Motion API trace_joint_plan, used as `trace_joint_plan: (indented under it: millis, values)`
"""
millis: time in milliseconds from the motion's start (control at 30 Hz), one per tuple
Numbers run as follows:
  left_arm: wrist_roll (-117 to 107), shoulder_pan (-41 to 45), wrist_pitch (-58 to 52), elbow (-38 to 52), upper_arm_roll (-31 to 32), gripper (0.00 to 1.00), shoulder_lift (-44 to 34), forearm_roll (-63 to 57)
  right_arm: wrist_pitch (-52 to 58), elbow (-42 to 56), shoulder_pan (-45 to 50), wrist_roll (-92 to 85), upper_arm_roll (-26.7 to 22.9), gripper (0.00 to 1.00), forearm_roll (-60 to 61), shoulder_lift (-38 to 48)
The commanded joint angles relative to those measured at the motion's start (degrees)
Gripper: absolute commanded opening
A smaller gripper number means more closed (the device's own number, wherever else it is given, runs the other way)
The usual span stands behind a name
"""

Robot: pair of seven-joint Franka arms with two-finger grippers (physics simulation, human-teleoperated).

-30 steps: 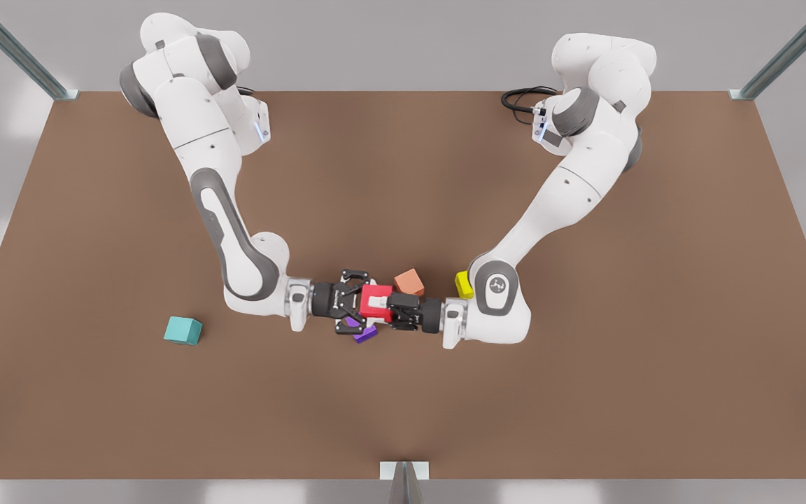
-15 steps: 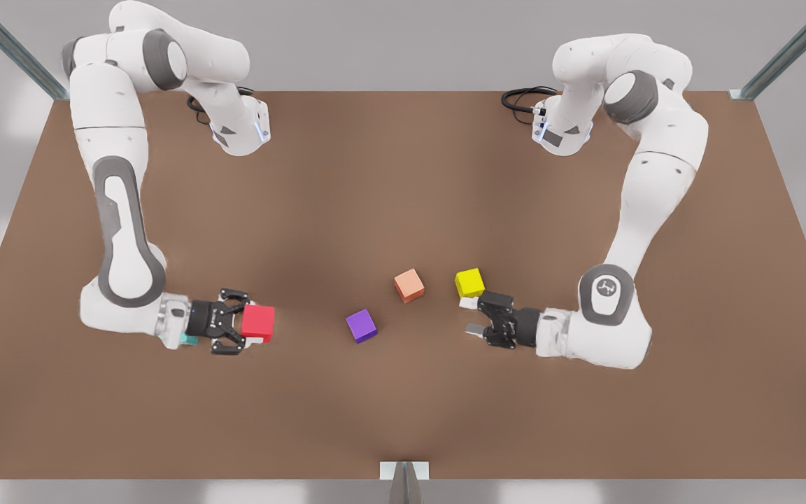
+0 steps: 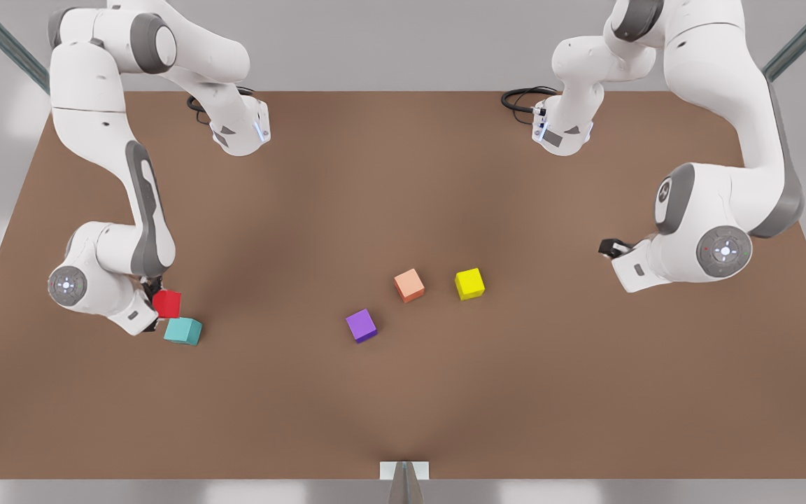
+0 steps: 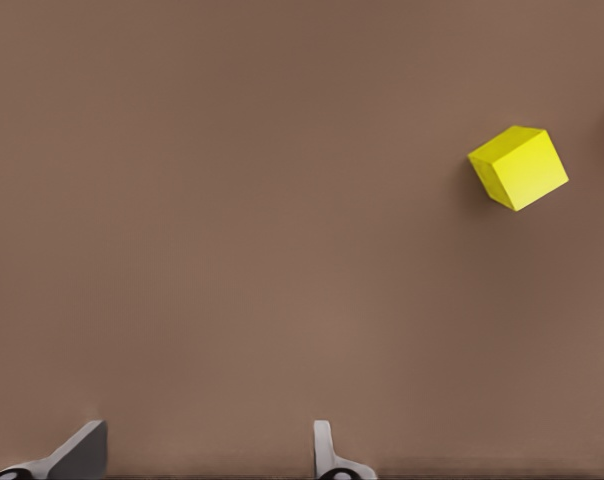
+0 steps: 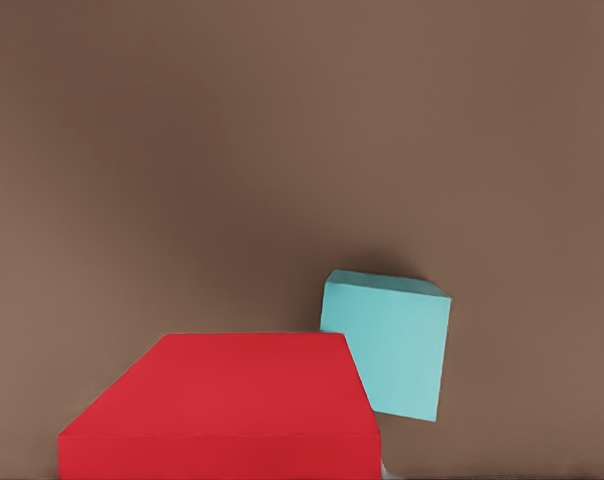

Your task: Pick up red wooden cube and pass to hand red wooden cube and place in blue wooden cube

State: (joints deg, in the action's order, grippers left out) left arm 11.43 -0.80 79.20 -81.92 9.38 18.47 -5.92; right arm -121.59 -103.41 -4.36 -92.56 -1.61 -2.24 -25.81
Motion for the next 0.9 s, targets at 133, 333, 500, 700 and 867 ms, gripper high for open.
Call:
trace_joint_plan:
  millis: [133, 333, 500, 700, 867]
  values:
    - [-5.45, 0.1, -6.42, 0.0, 0.02, 1.0, 0.69, 1.35, -18.25, -2.41, 0.32, 38.25, 0.21, 0.53, 0.31, -1.17]
    - [-5.1, -0.34, -6.33, -0.09, -0.06, 1.0, 1.57, 1.44, -19.21, -5.4, 0.32, 38.25, 0.21, 0.53, 2.06, -1.08]
    - [-5.27, -0.34, -6.33, -0.09, -0.06, 1.0, 2.01, 1.44, -20.27, -7.77, 0.14, 38.25, 0.21, 0.53, 2.42, -1.08]
    - [-5.36, -0.43, -6.33, -0.09, -0.06, 1.0, 2.88, 1.53, -21.85, -7.42, 0.14, 38.16, 0.21, 0.98, 2.42, -1.7]
    - [-5.36, -0.52, -6.33, -0.09, -0.06, 1.0, 2.89, 1.53, -22.73, -7.51, 0.14, 38.16, 0.21, 1.0, 2.42, -1.96]
